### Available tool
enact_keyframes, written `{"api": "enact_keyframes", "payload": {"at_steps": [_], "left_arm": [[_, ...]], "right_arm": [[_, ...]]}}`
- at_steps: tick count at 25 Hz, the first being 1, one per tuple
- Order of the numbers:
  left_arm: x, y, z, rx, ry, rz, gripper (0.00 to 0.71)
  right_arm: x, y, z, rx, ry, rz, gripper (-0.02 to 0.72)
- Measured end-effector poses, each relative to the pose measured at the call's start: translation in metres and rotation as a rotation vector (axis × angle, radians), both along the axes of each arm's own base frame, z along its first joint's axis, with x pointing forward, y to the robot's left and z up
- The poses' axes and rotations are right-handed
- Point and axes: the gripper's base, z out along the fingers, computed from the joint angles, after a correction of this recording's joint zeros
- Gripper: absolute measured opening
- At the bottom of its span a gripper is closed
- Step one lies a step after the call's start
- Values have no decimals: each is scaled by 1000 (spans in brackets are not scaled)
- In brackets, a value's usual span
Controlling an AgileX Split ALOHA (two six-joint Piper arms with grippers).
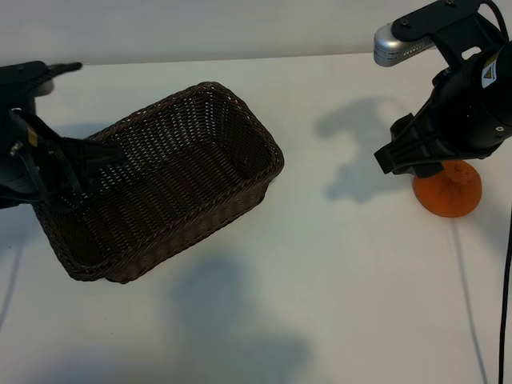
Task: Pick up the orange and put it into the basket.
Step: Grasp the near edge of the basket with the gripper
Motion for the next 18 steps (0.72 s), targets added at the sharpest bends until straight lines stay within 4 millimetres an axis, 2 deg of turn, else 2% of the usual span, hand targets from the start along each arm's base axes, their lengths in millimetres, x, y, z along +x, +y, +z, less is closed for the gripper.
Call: {"api": "enact_keyframes", "payload": {"at_steps": [6,13,18], "left_arm": [[5,20,0,-24,-8,121,592],[0,20,-9,-43,20,138,592],[-11,23,-27,-48,60,187,592]], "right_arm": [[0,0,0,0,1,0,565],[0,0,0,-1,1,1,563],[0,0,0,-1,2,1,563]]}}
